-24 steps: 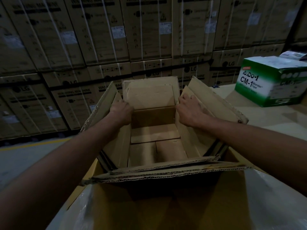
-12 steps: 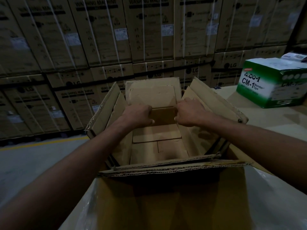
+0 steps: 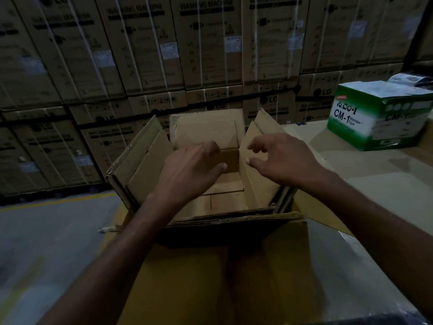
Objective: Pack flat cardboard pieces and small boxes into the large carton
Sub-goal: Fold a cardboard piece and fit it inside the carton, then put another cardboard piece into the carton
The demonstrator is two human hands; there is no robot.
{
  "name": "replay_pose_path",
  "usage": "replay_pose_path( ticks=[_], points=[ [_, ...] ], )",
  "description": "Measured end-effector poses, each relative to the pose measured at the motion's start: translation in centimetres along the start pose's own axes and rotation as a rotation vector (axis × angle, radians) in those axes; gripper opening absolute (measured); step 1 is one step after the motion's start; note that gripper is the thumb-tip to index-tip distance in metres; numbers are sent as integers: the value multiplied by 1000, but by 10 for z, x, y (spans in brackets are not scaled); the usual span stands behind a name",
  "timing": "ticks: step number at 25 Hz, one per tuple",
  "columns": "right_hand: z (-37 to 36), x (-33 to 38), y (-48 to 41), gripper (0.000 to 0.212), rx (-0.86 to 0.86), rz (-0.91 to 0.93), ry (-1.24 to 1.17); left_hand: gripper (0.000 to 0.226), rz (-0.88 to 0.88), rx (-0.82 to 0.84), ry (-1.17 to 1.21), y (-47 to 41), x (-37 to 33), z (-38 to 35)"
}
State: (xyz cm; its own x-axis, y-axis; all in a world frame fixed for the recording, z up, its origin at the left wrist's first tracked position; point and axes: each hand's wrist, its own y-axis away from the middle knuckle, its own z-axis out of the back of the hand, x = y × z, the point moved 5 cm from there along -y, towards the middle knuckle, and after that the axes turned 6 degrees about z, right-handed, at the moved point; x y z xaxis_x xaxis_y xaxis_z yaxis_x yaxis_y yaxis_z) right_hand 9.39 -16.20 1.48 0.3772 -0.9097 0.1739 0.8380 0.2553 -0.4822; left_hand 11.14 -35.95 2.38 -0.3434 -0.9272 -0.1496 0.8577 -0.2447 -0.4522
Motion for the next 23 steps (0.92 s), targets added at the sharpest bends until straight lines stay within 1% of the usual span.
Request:
replay_pose_path(
  ticks=[3, 6, 8, 10, 12, 15, 20, 23],
  points=[
    [30, -19, 57, 30, -175, 57, 8, 34, -17, -146, 144, 35, -49, 3],
    [64, -52, 128, 21, -368, 85, 9, 30, -48, -264, 310, 74, -120, -6],
    [78, -79, 176, 19, -412, 51, -8, 30, -20, -287, 408, 99, -169, -19],
    [86, -113, 222, 18, -395, -12, -8, 37, -4, -251, 453, 115, -223, -43],
    [94, -148, 261, 18, -355, -84, 2, 46, -5, -169, 423, 123, -270, -71],
    [108, -206, 302, 22, -284, -205, 49, 46, -30, -71, 385, 122, -327, -109],
    [118, -300, 339, 25, -259, -332, 115, 48, -170, 10, 258, 91, -405, -163],
    [118, -347, 343, 26, -247, -362, 149, 47, -229, 38, 272, 59, -444, -199]
  ],
)
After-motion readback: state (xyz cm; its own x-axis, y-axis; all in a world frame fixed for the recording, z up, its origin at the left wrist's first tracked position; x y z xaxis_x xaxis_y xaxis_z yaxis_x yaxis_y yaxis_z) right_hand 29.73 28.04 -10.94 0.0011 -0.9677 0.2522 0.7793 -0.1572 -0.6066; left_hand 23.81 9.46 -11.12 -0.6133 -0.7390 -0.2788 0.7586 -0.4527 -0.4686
